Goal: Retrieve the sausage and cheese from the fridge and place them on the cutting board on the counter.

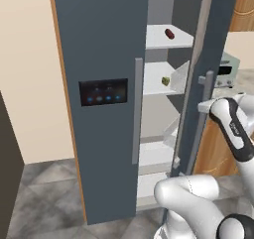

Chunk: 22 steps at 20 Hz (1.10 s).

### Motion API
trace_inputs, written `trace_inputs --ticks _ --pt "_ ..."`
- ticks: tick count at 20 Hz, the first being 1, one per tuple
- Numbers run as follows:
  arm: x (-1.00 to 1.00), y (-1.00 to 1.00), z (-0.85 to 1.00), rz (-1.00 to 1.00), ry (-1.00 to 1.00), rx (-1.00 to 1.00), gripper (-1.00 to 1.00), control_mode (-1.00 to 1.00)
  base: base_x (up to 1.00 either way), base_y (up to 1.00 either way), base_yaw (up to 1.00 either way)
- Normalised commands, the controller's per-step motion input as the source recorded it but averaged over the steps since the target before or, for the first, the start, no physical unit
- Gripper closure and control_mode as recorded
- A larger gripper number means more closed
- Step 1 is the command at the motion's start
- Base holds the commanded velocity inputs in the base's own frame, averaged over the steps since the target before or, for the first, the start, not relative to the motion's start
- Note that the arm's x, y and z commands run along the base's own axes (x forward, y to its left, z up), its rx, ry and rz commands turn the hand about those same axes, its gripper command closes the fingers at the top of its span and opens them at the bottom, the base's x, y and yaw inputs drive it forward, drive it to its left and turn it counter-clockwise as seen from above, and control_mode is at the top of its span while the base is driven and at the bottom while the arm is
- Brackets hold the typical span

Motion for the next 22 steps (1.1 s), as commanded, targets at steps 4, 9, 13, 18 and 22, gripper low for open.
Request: trace_inputs --ticks 4,9,13,18,22 --pt "-0.71 -0.95 -0.38 0.17 0.06 -0.1 1.0 -1.0 0.0 0.0 0.0" --pt "-0.58 -0.78 -0.46 0.2 0.05 -0.05 1.0 -1.0 0.0 0.0 0.0" --pt "-0.08 -0.11 -0.5 0.29 0.06 0.0 -1.0 -1.0 0.0 0.0 0.0" --pt "-0.19 0.0 -0.11 0.04 0.01 0.02 -1.0 -1.0 0.0 0.0 0.0" --pt "-0.68 0.0 0.05 -0.08 -0.14 0.0 -1.0 -1.0 0.0 0.0 0.0"
